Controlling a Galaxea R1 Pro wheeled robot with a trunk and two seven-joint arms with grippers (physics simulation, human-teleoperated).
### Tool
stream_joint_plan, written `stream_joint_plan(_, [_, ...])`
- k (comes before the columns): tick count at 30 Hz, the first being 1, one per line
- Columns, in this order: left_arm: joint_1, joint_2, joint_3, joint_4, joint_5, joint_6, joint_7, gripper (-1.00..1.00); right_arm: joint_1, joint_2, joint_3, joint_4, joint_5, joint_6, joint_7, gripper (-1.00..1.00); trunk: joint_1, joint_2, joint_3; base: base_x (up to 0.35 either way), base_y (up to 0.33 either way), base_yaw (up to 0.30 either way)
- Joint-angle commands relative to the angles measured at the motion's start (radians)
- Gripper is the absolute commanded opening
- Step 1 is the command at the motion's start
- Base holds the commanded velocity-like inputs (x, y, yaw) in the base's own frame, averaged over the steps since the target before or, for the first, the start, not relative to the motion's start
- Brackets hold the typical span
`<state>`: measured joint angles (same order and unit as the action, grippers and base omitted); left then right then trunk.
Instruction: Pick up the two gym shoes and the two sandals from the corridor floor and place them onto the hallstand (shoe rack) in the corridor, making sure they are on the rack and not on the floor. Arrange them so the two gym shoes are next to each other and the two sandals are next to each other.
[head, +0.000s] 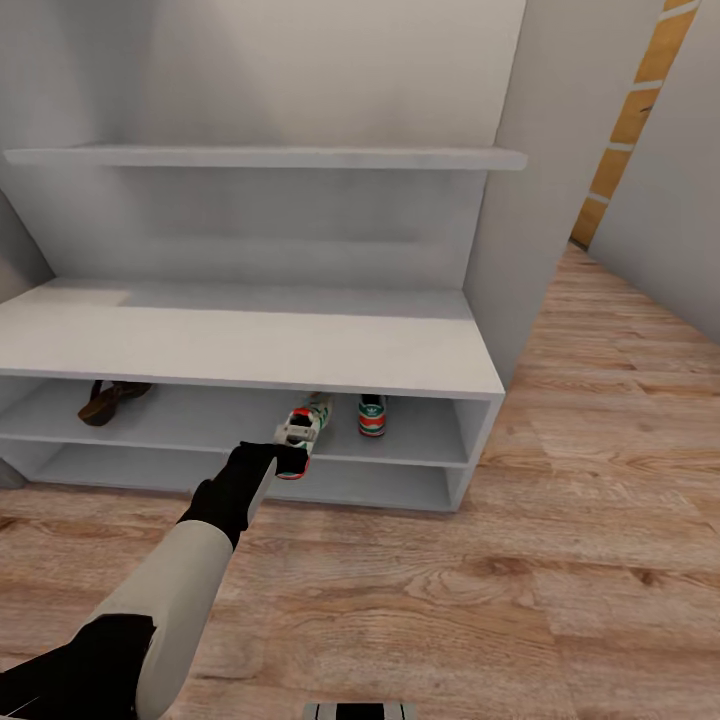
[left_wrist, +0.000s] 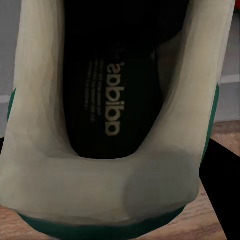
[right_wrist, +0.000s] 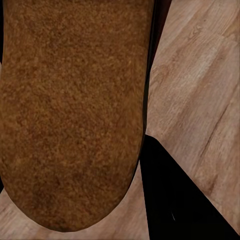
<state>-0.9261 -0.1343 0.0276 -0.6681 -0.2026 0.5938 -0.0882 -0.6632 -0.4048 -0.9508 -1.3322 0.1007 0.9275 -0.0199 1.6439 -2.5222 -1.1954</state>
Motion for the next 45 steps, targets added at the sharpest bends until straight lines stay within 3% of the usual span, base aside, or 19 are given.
stream_joint_plan(1, [0.000,-0.001,0.003,-0.002,-0.011,0.004,-0.010,-1.00,-0.001,0.000,0.000,-0.001,0.005,0.005,0.002,-1.00,0.000,0.000,-0.001,0.000,0.000,0.000])
stream_joint_plan(19, [0.000,-0.001,0.003,-0.002,-0.011,0.003,-0.010,-1.00,-0.001,0.000,0.000,-0.001,0.005,0.005,0.002,-1.00,0.000,0.000,-0.001,0.117,-0.044,0.000])
stream_joint_plan(43, [0.000,-0.001,0.002,-0.002,-0.009,0.003,-0.010,-1.00,-0.001,0.000,0.000,-0.001,0.005,0.005,0.002,-1.00,0.000,0.000,-0.001,0.004,-0.037,0.000])
stream_joint_plan(45, [0.000,-0.001,0.002,-0.002,-0.009,0.003,-0.010,-1.00,-0.001,0.000,0.000,-0.001,0.005,0.005,0.002,-1.00,0.001,-0.001,-0.009,0.000,0.000,0.000])
